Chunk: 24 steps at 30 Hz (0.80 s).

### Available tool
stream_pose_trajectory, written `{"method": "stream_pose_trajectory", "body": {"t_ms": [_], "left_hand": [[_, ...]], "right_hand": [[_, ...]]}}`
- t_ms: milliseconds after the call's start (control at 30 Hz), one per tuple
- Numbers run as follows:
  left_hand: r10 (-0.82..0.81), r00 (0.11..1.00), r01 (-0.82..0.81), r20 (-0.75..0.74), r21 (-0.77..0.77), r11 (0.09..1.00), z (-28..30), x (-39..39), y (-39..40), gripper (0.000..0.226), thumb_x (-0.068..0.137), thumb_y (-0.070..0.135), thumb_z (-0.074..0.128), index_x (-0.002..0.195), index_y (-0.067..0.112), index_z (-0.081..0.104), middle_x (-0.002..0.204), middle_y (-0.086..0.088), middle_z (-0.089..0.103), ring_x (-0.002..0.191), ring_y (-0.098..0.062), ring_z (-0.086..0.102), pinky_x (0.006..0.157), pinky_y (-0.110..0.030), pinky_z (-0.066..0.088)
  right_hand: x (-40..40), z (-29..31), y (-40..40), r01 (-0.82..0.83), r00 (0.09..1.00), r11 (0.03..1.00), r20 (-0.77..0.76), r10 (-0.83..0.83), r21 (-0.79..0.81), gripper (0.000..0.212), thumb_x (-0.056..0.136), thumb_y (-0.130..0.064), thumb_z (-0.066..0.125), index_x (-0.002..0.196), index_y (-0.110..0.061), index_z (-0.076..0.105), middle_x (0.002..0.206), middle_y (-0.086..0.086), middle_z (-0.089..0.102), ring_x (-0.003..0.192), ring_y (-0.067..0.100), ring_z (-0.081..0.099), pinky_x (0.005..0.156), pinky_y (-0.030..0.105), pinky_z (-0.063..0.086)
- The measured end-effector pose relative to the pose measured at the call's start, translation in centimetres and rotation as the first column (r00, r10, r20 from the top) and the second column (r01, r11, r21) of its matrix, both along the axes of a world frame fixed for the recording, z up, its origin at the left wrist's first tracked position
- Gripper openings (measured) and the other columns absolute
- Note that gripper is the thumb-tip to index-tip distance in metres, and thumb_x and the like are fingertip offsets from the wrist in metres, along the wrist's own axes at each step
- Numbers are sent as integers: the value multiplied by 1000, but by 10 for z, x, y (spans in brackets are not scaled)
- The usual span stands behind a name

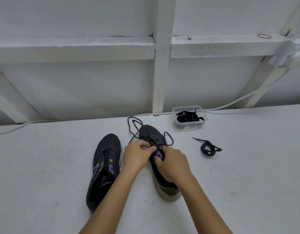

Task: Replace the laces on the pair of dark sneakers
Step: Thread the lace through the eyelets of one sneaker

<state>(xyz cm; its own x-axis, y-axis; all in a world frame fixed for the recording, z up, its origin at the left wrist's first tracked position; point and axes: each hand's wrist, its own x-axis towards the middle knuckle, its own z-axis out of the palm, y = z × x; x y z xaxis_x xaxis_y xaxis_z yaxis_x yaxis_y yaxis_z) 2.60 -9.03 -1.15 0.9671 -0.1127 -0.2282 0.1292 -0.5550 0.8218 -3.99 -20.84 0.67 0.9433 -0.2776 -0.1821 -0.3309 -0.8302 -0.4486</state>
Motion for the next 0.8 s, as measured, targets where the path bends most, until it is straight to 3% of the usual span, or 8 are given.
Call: {"method": "stream_pose_trajectory", "body": {"t_ms": [133, 233, 400, 533, 600, 700, 733, 800], "left_hand": [[143, 979, -143, 143, -10, 990, 4, 1, -9, 10, 93, 25, 66, 89, 20, 73, 84, 7, 71, 83, -9, 65, 66, -12, 41], [277, 955, -264, 109, -119, 957, 13, 9, -2, 13, 93, 26, 60, 84, 20, 67, 80, 4, 71, 82, -14, 68, 67, -19, 47], [26, 999, -28, 39, 62, 998, 7, 8, -1, 14, 85, 36, 76, 78, 25, 71, 80, 12, 69, 83, -9, 65, 79, -26, 52], [55, 992, -61, 111, 48, 997, -1, 4, -9, 10, 91, 27, 69, 91, 17, 73, 85, 5, 70, 88, -15, 66, 78, -29, 52], [212, 962, -199, 172, -89, 976, 4, 4, -10, 9, 95, 25, 62, 91, 18, 65, 85, 4, 68, 87, -16, 66, 75, -28, 49], [593, 780, -459, 198, -463, 758, 14, 3, -4, 8, 99, 28, 55, 91, 26, 56, 89, 1, 69, 84, -15, 66, 77, -32, 54], [625, 768, -484, 137, -514, 708, 13, 1, -2, 8, 99, 31, 54, 92, 30, 55, 89, 3, 68, 85, -14, 66, 78, -35, 56], [511, 860, -459, 3, -435, 775, 5, -1, -3, 11, 97, 42, 56, 93, 32, 59, 92, 8, 67, 87, -14, 68, 81, -40, 58]], "right_hand": [[-1, 0, 0, 11, 1000, 1000, -2, -11, -3, 30, 100, -41, 51, 118, -18, 58, 114, 7, 65, 103, 30, 60, 74, 30, 36], [-1, -1, 0, 17, 1000, 1000, -7, -17, 17, 29, 100, -41, 50, 116, -17, 58, 112, 7, 65, 100, 30, 59, 73, 30, 37], [0, 0, 0, 5, 1000, 1000, -10, -5, -10, 30, 100, -40, 51, 116, -16, 58, 113, 8, 65, 102, 30, 60, 74, 31, 37], [0, 0, 0, 4, 1000, 1000, -13, -4, -11, 29, 100, -40, 50, 115, -17, 58, 113, 7, 65, 101, 30, 60, 74, 31, 37], [0, -1, 0, 13, 1000, 1000, -14, -13, 2, 28, 100, -40, 50, 112, -16, 57, 111, 8, 65, 95, 29, 58, 73, 31, 38], [0, -1, 0, 31, 999, 999, -17, -31, 12, 28, 100, -41, 50, 111, -16, 57, 109, 8, 65, 87, 27, 51, 72, 31, 38], [0, -2, 0, 32, 999, 999, -18, -32, 10, 28, 100, -41, 50, 112, -16, 57, 109, 8, 65, 87, 28, 51, 72, 31, 37], [0, -2, 0, 22, 1000, 1000, -20, -22, 4, 28, 100, -40, 49, 110, -15, 56, 109, 7, 65, 91, 29, 55, 72, 31, 36]]}}
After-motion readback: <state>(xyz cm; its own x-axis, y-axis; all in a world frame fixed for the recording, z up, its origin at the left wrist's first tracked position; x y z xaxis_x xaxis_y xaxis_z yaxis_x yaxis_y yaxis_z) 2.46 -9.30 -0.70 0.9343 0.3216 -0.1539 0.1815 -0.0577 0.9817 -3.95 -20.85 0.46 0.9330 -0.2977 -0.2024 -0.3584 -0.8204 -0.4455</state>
